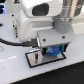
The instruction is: Insert the blue gear onto the right peg, followed by the red gear
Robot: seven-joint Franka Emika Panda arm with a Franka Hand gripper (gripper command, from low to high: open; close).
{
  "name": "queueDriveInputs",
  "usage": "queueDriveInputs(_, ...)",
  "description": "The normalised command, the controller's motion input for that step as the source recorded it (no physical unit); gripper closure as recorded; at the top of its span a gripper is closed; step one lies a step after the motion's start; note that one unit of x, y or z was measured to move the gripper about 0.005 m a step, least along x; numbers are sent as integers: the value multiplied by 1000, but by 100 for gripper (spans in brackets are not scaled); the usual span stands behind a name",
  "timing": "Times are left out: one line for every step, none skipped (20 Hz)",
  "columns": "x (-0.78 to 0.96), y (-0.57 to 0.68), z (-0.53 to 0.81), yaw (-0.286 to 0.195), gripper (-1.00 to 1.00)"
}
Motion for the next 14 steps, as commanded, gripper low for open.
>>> queueDriveInputs(27, 3, 4, 0, 100)
queueDriveInputs(35, 8, 45, 0, 100)
queueDriveInputs(91, -11, -165, 0, 100)
queueDriveInputs(111, 19, -210, 0, 100)
queueDriveInputs(105, 25, -301, 0, 100)
queueDriveInputs(129, 15, -217, 0, 100)
queueDriveInputs(116, 33, -201, 0, 100)
queueDriveInputs(88, 28, -195, 0, 100)
queueDriveInputs(146, 34, -147, 0, 100)
queueDriveInputs(86, 26, -139, 0, 100)
queueDriveInputs(107, 14, -145, 0, 100)
queueDriveInputs(78, 33, -86, 0, 100)
queueDriveInputs(67, 87, -35, 0, 100)
queueDriveInputs(42, 67, 14, 0, 100)
